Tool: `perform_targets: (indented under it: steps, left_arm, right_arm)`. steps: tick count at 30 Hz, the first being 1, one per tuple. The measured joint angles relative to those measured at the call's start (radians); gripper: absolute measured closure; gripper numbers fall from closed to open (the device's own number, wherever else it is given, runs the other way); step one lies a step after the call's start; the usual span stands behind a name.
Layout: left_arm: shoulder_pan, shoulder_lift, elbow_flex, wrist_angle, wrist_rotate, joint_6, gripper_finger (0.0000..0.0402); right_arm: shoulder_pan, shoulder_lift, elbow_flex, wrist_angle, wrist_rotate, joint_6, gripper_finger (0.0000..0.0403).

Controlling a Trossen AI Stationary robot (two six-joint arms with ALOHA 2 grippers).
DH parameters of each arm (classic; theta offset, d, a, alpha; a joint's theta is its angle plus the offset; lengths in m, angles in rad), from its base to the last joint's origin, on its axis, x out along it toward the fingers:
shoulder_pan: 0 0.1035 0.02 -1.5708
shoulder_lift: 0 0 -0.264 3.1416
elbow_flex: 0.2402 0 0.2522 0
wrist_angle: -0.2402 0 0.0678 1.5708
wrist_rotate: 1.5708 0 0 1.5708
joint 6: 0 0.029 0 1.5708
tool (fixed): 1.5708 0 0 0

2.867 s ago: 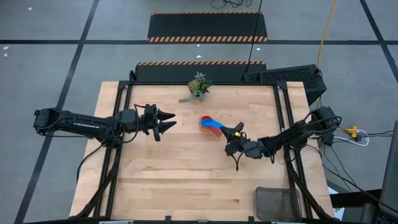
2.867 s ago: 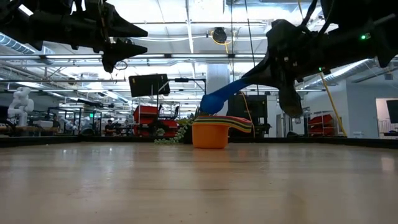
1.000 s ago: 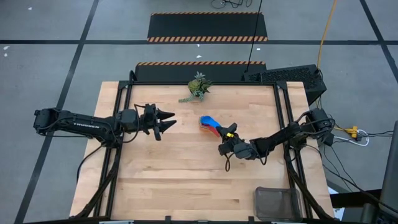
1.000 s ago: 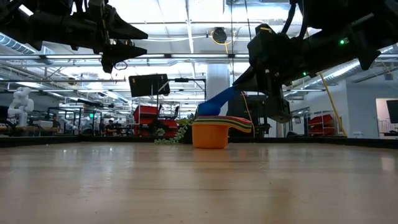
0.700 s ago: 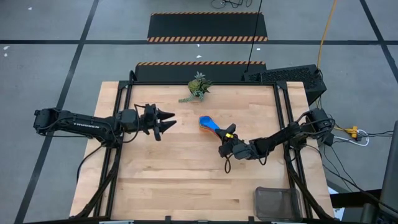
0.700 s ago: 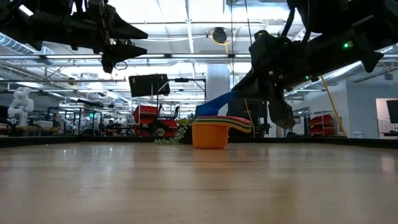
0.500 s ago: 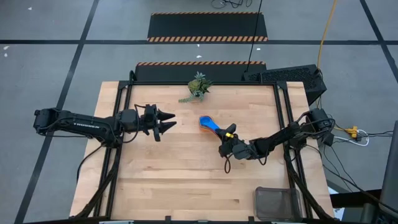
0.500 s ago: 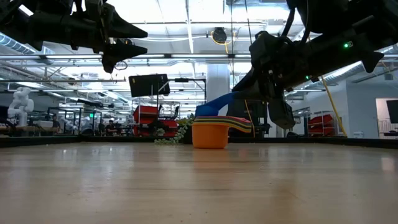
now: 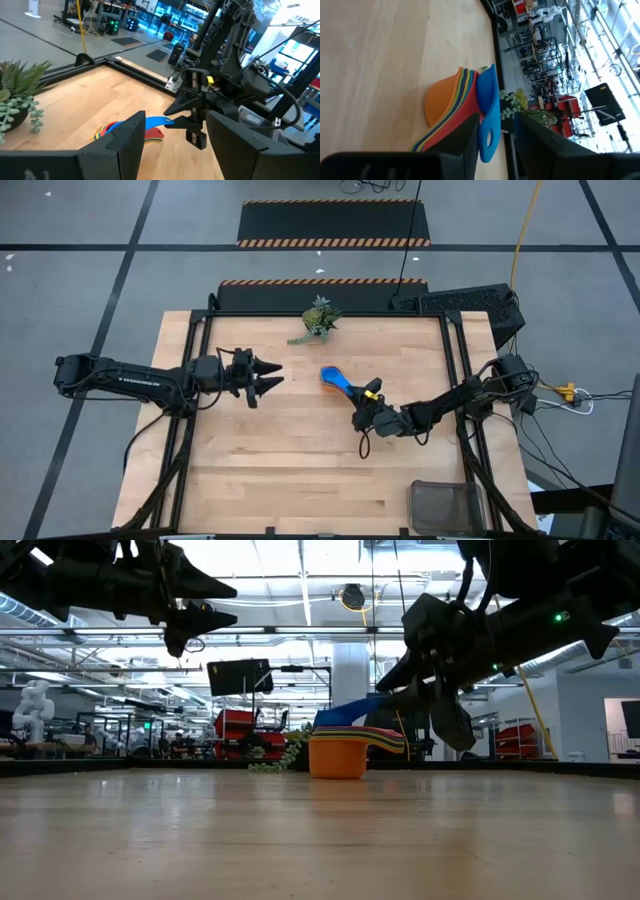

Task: Nest measuring cups in basket
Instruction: Stack the blue measuring cup on top of the red measuring cup, then put the stacked measuring cups into the black transparent bin

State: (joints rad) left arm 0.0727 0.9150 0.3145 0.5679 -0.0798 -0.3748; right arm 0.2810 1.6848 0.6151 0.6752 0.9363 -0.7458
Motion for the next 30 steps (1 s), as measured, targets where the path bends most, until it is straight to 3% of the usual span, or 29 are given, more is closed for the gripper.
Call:
perform_targets:
  steps: [13,20,30]
  left_arm:
    - [0.0,0.0,0.0,0.006,0.016,-0.006,0.0188]
    - [0.0,0.0,0.0,0.042,0.083,-0.027,0.0188]
    - [0.0,0.0,0.0,0.051,0.088,-0.027,0.0188]
  right_arm:
    - [0.0,0.0,0.0,-0.093,-0.005,0.133,0.0282]
    - [-0.002,-0.023,0.0,-0.178,-0.052,0.237,0.0282]
    - [0.004,-0.074,0.0,-0.209,-0.134,0.291,0.0282]
